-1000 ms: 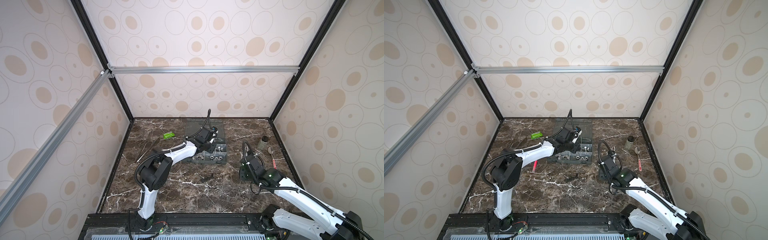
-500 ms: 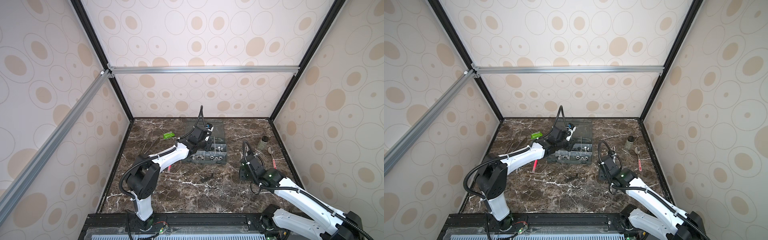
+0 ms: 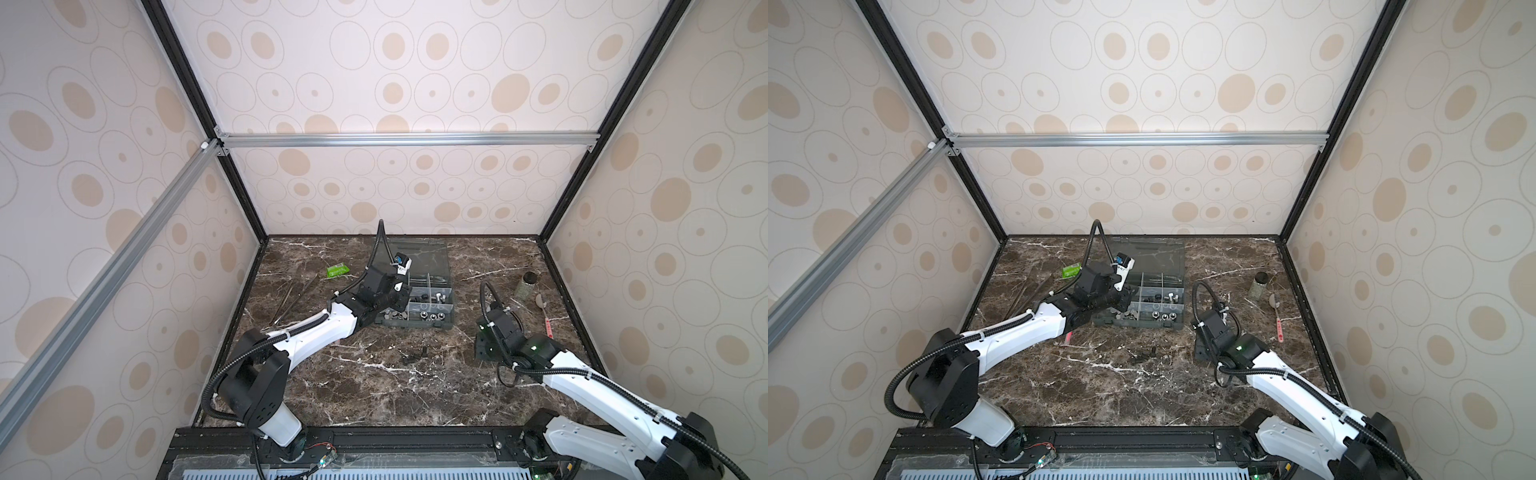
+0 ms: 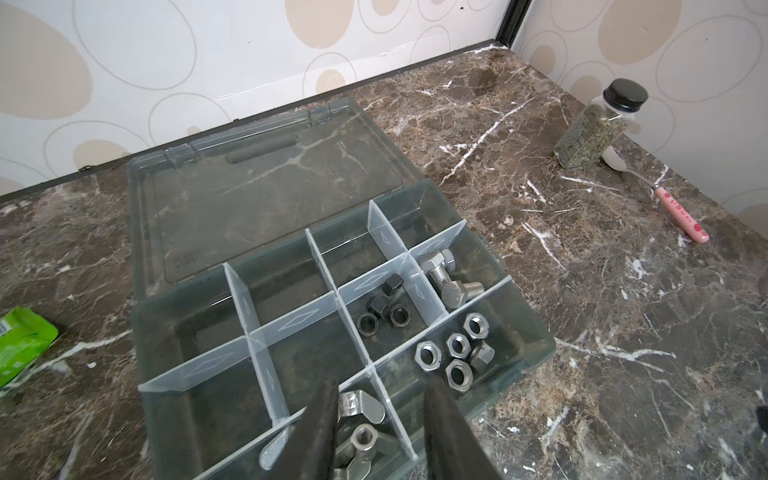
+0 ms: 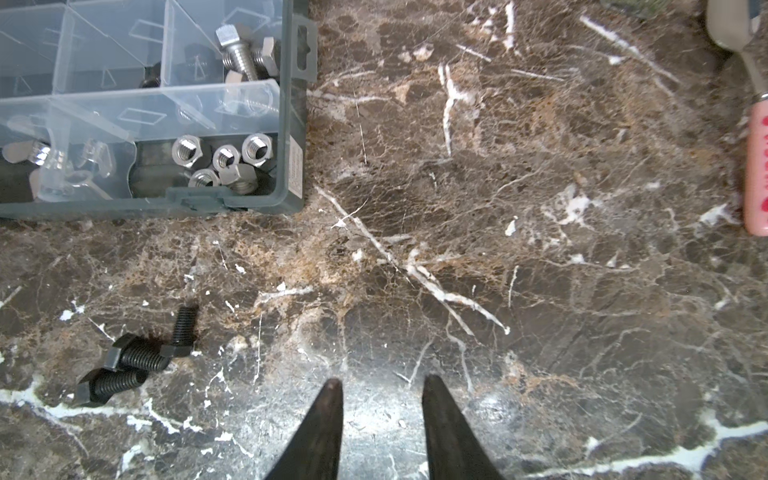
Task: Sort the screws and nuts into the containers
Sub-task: 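Withdraw the left gripper from the box while the right gripper lowers to the black bolts, then close the right gripper on a black bolt and lift it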
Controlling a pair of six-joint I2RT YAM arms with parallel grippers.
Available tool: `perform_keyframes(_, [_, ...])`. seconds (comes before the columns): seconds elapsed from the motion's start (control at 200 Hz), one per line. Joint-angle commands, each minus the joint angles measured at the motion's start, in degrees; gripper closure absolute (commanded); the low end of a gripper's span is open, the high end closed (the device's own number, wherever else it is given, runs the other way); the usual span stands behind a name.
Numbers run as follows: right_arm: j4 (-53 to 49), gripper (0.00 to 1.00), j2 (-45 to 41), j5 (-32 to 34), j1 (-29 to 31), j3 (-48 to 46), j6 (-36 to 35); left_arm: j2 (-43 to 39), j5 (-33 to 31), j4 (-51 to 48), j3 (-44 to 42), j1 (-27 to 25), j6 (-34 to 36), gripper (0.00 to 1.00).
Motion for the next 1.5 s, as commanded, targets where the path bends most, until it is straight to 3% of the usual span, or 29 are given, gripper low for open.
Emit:
perform_keyframes(0.0, [1.6, 0.65, 3.14, -2.46, -0.06, 1.27, 0.87, -3.0, -1.47, 3.32, -2.85, 0.8, -1.75, 0.65])
perform_keyframes(0.465, [7.51, 0.65, 19.32, -7.38, 5.1, 8.78, 0.01, -14.12, -6.27, 5.06, -15.8, 1.98, -4.88, 0.62])
perform_keyframes(0.955, [9.39, 0.65, 37.43, -11.37, 10.63, 19.53, -1.24, -19.07, -7.48, 4.68, -21.24, 2.67, -5.7, 0.61])
perform_keyframes(1.495, [8.85, 0.66, 41.63, -12.32, 11.82, 20.94, -0.98, -19.63, -6.93, 4.96, -22.11, 3.07, -5.81, 0.61])
